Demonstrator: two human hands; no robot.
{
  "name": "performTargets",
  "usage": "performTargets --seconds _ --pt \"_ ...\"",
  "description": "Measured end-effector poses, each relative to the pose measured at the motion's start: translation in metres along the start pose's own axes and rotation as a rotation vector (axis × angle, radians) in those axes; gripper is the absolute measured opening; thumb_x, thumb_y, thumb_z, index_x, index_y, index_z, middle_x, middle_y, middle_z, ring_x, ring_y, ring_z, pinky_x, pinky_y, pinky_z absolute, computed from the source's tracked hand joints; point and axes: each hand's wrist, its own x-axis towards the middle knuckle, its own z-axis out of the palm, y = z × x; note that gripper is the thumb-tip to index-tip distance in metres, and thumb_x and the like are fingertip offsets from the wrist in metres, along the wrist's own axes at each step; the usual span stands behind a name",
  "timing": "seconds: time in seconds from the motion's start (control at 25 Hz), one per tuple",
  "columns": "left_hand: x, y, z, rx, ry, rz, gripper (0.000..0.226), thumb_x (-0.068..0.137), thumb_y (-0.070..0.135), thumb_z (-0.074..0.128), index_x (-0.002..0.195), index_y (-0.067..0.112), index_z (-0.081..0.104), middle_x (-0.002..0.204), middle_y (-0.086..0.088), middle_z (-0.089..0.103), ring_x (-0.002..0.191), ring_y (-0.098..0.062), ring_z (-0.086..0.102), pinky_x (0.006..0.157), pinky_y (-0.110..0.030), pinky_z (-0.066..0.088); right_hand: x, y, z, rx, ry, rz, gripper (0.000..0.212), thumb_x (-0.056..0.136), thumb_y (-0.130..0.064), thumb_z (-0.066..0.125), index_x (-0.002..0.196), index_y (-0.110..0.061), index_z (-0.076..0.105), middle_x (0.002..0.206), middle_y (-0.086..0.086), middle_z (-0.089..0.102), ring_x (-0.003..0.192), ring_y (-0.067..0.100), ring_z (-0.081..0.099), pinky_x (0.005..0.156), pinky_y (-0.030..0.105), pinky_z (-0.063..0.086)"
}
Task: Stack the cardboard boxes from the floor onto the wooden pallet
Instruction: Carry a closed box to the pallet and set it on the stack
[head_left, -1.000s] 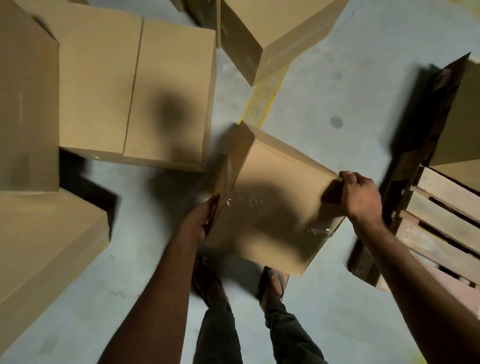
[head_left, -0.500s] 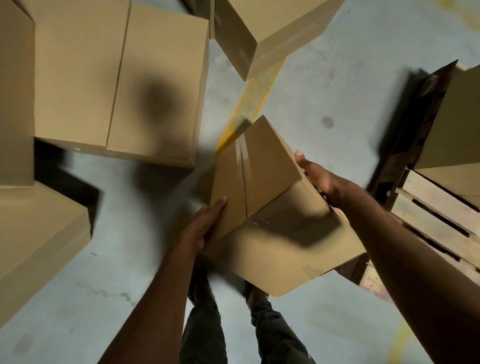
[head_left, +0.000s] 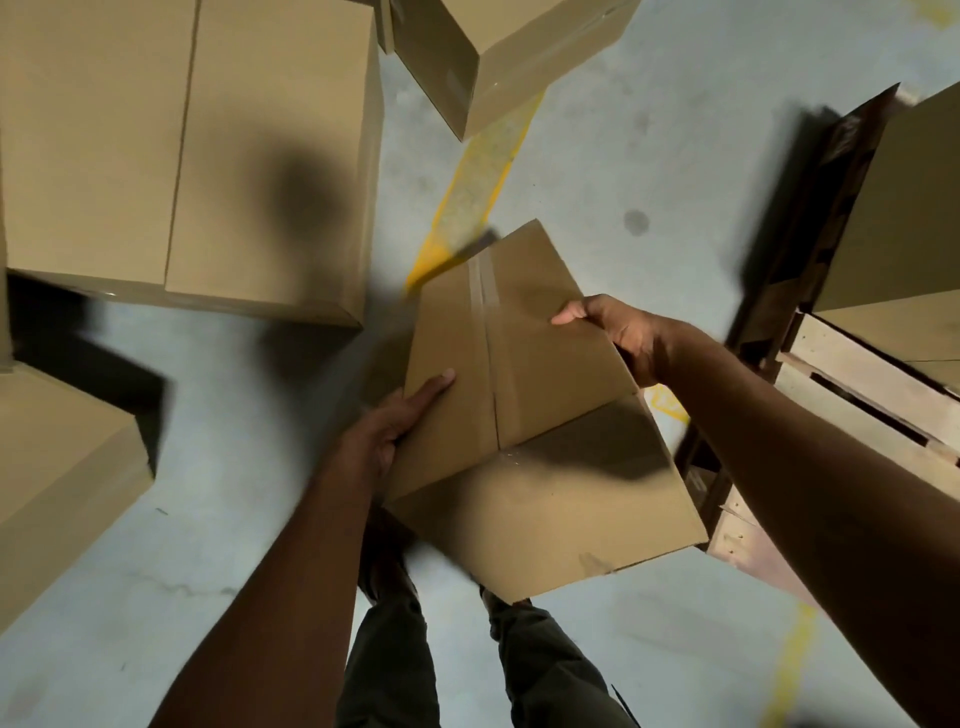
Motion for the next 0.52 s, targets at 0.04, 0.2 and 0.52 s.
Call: performTargets --seconds 0.04,0.2,0.52 --pt "-0.009 0.004 0.004 0.02 0.014 0.028 0.065 0.083 0.062 0.072 0.132 0.02 0.062 0.109 -0.007 0.074 0.095 -0.025 0.069 0.07 -0.032 0.053 0.016 0.013 -0.013 0.021 -0.026 -0.013 0.093 0.044 -0.061 0.09 0.125 -0.017 0.072 0.132 0.012 0.068 0.124 0.04 0.061 0.117 0.07 0.025" --pt "-0.057 0.019 0.015 -0.009 0.138 0.155 0.071 0.08 0.063 0.075 0.135 0.022 0.055 0.115 -0.005 0.071 0.097 -0.023 0.07 0.07 -0.033 0.058 -0.025 0.042 -0.024 0.114 -0.089 -0.156 0.069 0.056 -0.06 0.087 0.108 -0.02 0.068 0.119 0.012 0.06 0.109 0.037 0.057 0.106 0.056 0.035" --pt "-0.211 0.062 0.069 0.313 0.327 0.643 0.11 0.069 0.079 0.074 0.159 0.033 0.031 0.158 0.007 0.043 0.141 -0.018 0.047 0.117 -0.042 0.041 -0.221 0.088 -0.037 0.252 -0.021 -0.711 0.07 0.091 -0.009 0.07 0.148 -0.038 0.043 0.136 -0.009 0.066 0.127 0.014 0.062 0.111 0.041 0.045"
